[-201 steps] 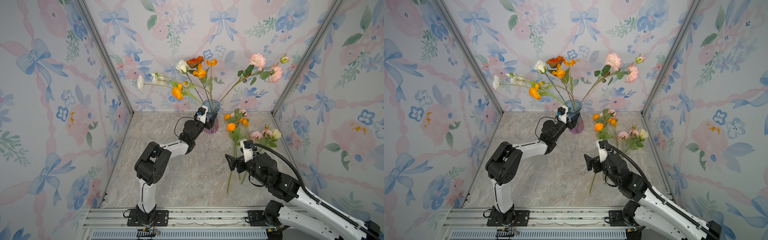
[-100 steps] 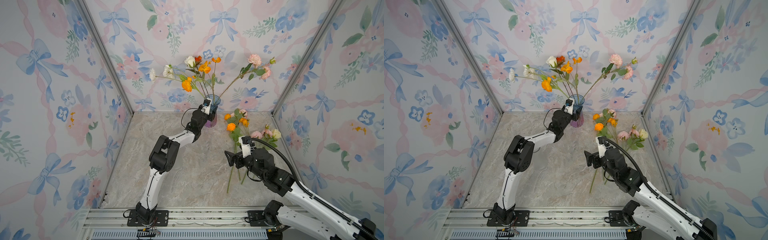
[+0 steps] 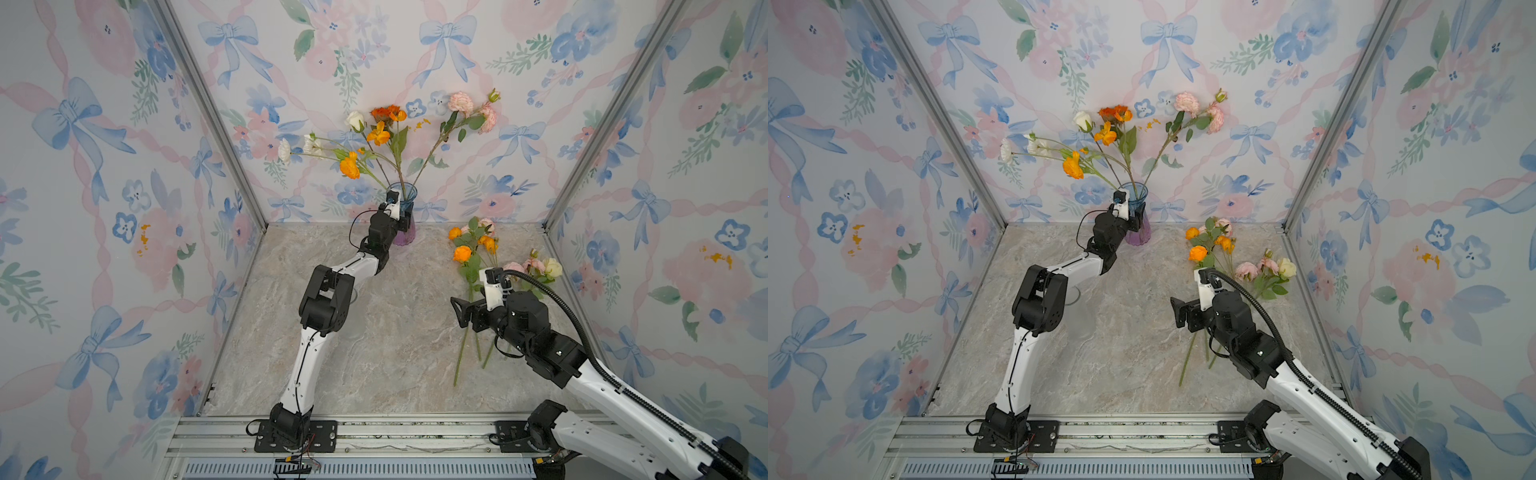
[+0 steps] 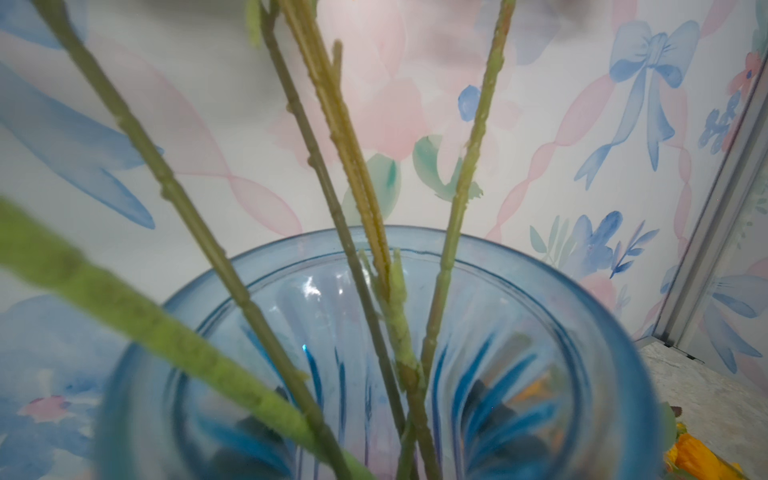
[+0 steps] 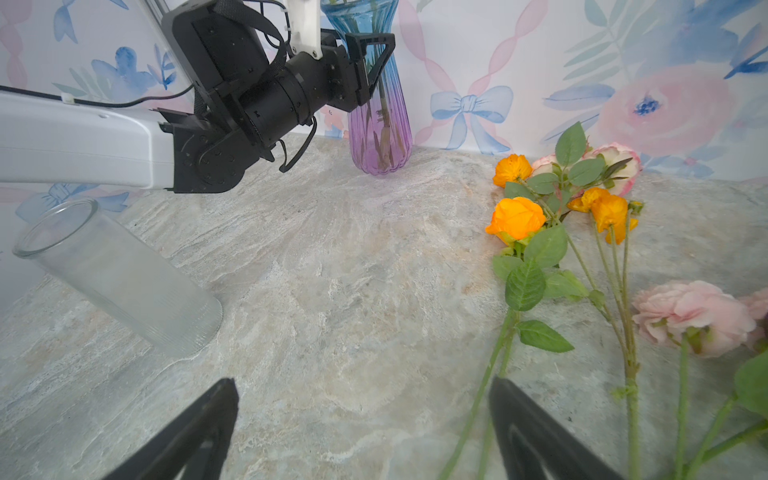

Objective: Arrange the flowers into the vase
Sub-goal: 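Slide the vase farther from the robot with the left gripper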

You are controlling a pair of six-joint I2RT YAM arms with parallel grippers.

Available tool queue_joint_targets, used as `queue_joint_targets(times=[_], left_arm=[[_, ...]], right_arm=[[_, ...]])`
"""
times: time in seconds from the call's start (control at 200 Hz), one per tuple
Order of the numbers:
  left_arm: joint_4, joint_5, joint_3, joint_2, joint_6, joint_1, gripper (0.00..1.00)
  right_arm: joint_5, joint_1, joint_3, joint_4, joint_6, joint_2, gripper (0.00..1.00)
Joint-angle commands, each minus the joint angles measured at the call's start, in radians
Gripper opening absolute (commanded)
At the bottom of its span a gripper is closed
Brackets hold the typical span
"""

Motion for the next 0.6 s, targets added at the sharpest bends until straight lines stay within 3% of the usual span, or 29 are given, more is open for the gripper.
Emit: queue_joint_targets(times=[0.0,0.595], left_arm=[[0.197,0.006,0.089,-0.015,-0.018,-0.013,0.33],[0.199,-0.037,0.075,0.023,0.024,-0.05,0.37]], right_arm=[[-0.018,-0.011,0.02,0.019,0.006,0.003,0.97],[-0.035,-0.037,-0.003,0.005,0.014,-0.028,0.97]])
